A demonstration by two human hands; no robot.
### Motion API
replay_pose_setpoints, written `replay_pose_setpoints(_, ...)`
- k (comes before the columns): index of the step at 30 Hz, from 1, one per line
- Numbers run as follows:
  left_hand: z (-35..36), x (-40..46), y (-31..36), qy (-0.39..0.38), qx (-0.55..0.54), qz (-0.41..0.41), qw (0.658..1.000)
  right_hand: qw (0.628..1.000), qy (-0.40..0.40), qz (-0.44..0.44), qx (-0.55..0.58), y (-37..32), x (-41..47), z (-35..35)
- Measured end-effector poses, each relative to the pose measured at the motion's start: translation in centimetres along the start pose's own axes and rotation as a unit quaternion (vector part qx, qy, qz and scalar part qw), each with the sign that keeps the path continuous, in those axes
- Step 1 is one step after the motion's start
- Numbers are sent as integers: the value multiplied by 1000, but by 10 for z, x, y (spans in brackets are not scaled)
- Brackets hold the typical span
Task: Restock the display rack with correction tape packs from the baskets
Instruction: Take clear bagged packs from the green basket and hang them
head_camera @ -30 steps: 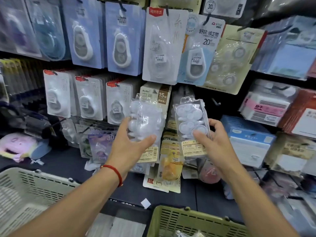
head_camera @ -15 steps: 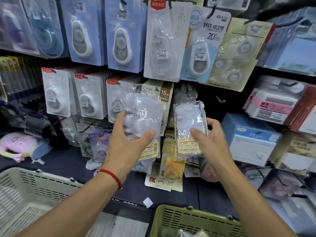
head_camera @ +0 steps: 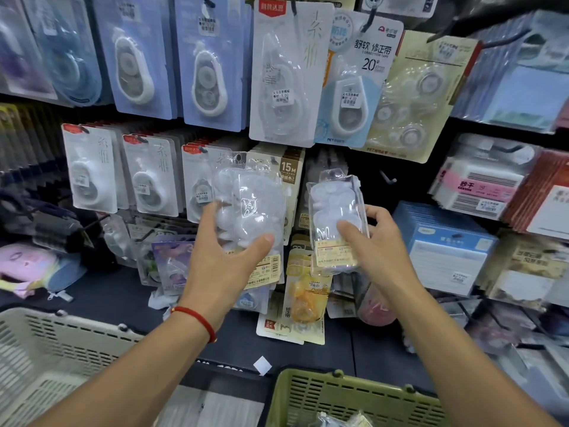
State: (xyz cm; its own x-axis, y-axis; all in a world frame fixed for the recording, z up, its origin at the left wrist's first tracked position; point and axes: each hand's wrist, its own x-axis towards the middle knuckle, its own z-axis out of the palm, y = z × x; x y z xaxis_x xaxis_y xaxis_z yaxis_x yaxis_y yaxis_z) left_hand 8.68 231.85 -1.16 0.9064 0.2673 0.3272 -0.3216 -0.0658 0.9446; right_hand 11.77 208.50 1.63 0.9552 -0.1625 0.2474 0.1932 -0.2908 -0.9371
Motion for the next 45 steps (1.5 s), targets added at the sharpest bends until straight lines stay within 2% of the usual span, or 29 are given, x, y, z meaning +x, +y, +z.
replay_pose_setpoints(3,-1,0,-2,-19,-21,-25,999,981,13,-28,-191,-1,-3,-1)
replay_pose_setpoints(4,1,-1,-2,-28,-32,-34,999,974,4,-55,-219,-2,-8,0)
replay_pose_setpoints(6,6,-3,-2,-47,-54,-51,996,977,-57,-80,-191,0,-20,4)
replay_pose_setpoints(8,16,-6,-4,-77,-87,-77,990,978,-130,-69,-149,4,-31,7)
replay_pose_setpoints(12,30,-12,-3,-107,-153,-119,975,981,-167,-46,-91,5,-37,7)
replay_pose_setpoints(17,32,-8,-1,-132,-198,-153,959,993,-113,-24,-31,8,-29,-2)
replay_pose_setpoints(19,31,-6,-1,-119,-191,-132,965,996,-91,-22,-13,8,-24,-7)
replay_pose_setpoints(22,24,0,-3,-48,-140,-95,984,997,-73,-36,17,7,-19,-14)
replay_pose_setpoints(25,15,5,-5,-11,-91,-67,994,997,-61,-35,29,6,-18,-17)
replay_pose_setpoints(29,8,7,-7,1,-59,-31,998,997,-39,-50,36,5,-20,-15)
replay_pose_setpoints(37,7,6,-4,0,-73,-15,997,997,-30,-42,51,4,-25,-15)
replay_pose_setpoints(39,8,6,-3,-4,-74,-16,997,998,-33,-35,29,6,-22,-17)
replay_pose_setpoints(42,9,4,-2,-15,-76,-11,997,982,-16,-44,-184,9,-17,-21)
replay_pose_setpoints(43,10,4,-3,-23,-76,-7,997,974,-9,-59,-221,8,-17,-22)
replay_pose_setpoints(45,16,0,-2,-56,-87,-13,995,980,-41,-64,-185,7,-17,-20)
